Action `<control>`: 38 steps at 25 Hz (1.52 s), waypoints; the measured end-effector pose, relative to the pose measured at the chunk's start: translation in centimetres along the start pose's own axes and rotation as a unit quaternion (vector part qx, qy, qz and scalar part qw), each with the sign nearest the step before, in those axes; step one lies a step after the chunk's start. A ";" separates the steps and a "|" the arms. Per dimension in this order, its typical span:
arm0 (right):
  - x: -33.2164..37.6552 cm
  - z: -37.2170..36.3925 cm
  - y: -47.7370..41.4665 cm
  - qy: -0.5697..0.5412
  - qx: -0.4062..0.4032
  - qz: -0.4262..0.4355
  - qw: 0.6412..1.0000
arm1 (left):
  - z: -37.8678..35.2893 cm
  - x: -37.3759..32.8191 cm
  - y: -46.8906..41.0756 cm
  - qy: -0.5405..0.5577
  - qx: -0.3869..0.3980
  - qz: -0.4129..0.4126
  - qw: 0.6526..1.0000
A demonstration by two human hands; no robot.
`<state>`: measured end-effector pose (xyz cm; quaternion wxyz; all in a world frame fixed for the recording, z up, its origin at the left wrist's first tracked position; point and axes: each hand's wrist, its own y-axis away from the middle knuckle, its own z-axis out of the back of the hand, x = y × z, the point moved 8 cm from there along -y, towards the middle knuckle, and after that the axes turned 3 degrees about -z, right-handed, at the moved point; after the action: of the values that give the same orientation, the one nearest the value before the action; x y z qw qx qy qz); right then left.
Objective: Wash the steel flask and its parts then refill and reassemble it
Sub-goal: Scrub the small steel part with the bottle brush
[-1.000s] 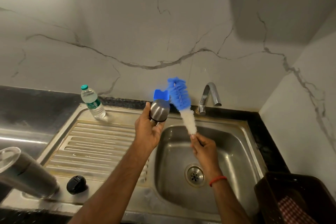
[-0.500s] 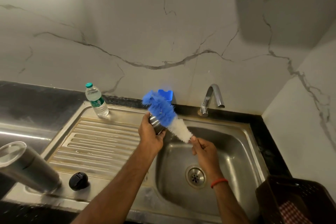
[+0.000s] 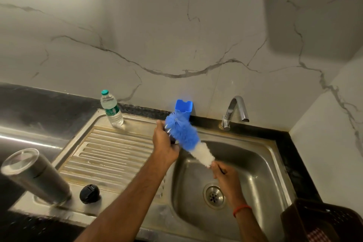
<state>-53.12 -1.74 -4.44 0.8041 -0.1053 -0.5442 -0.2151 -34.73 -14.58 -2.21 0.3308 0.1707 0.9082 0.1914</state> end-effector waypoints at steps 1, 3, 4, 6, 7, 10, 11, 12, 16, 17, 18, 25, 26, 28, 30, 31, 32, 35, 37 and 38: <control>0.5 0.1 -0.3 -0.014 -0.016 -0.005 1.000 | -0.2 0.6 0.1 -0.004 -0.001 0.020 1.000; 2.5 0.4 -1.2 -0.060 -0.057 0.003 0.997 | -0.8 2.3 1.2 -0.038 -0.009 0.064 0.997; 3.5 0.9 -1.5 -0.095 -0.082 0.013 0.992 | -1.1 3.3 1.7 -0.063 -0.009 0.083 0.995; 4.9 2.3 -2.1 -0.149 -0.123 0.035 0.981 | -1.1 4.7 2.2 -0.106 -0.009 0.105 0.989; 5.4 3.1 -2.2 -0.161 -0.135 0.048 0.976 | -1.2 5.1 2.3 -0.111 -0.002 0.111 0.988; 5.7 4.6 -2.2 -0.159 -0.140 0.058 0.976 | -1.8 6.2 2.7 -0.063 0.045 0.167 0.983; 5.6 4.7 -2.2 -0.146 -0.134 0.056 0.978 | -1.8 6.6 2.9 -0.043 0.053 0.185 0.980; 5.6 4.7 -2.0 -0.131 -0.125 0.060 0.982 | -1.8 6.9 3.1 -0.027 0.058 0.194 0.979; 3.6 2.1 -1.7 -0.053 -0.026 0.015 0.998 | -2.2 7.4 2.9 0.016 0.087 0.203 0.975; 2.6 1.5 -1.6 -0.029 -0.014 -0.010 0.999 | -2.3 7.3 2.9 0.014 0.099 0.201 0.975; 1.5 1.5 -1.7 -0.006 -0.022 -0.031 0.999 | -2.4 7.1 2.9 0.008 0.102 0.196 0.975; 0.1 3.8 -2.0 0.014 -0.118 -0.053 0.991 | -0.4 6.0 2.1 -0.028 0.016 0.154 0.988; 0.8 3.6 -1.9 -0.007 -0.107 -0.037 0.994 | -0.4 5.9 2.1 -0.032 0.004 0.146 0.989; 2.1 3.0 -1.9 -0.041 -0.072 -0.004 0.997 | -0.4 5.9 2.0 -0.013 -0.011 0.129 0.992; 2.9 2.1 -1.7 -0.038 -0.026 0.026 0.999 | -0.3 5.7 1.7 -0.003 -0.025 0.101 0.995; 3.0 1.6 -1.6 -0.017 -0.007 0.038 0.999 | -0.3 5.4 1.5 0.000 -0.028 0.081 0.996; 3.2 1.1 -1.5 0.012 0.006 0.052 0.999 | -0.4 5.1 1.3 -0.001 -0.027 0.060 0.998; 2.8 0.3 -1.5 0.079 0.015 0.088 0.993 | -0.4 4.1 1.4 0.007 -0.036 0.018 0.999; 0.6 0.4 -1.8 0.062 0.039 0.061 0.995 | -0.1 3.4 1.1 0.033 -0.025 0.006 0.999; -0.8 0.5 -1.8 0.049 0.054 0.046 0.996 | 0.1 3.0 1.0 0.045 -0.028 0.005 0.999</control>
<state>-54.62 -2.95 -5.07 0.8435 -0.0759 -0.5093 -0.1526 -36.61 -12.40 -3.42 0.2931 0.1569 0.9156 0.2262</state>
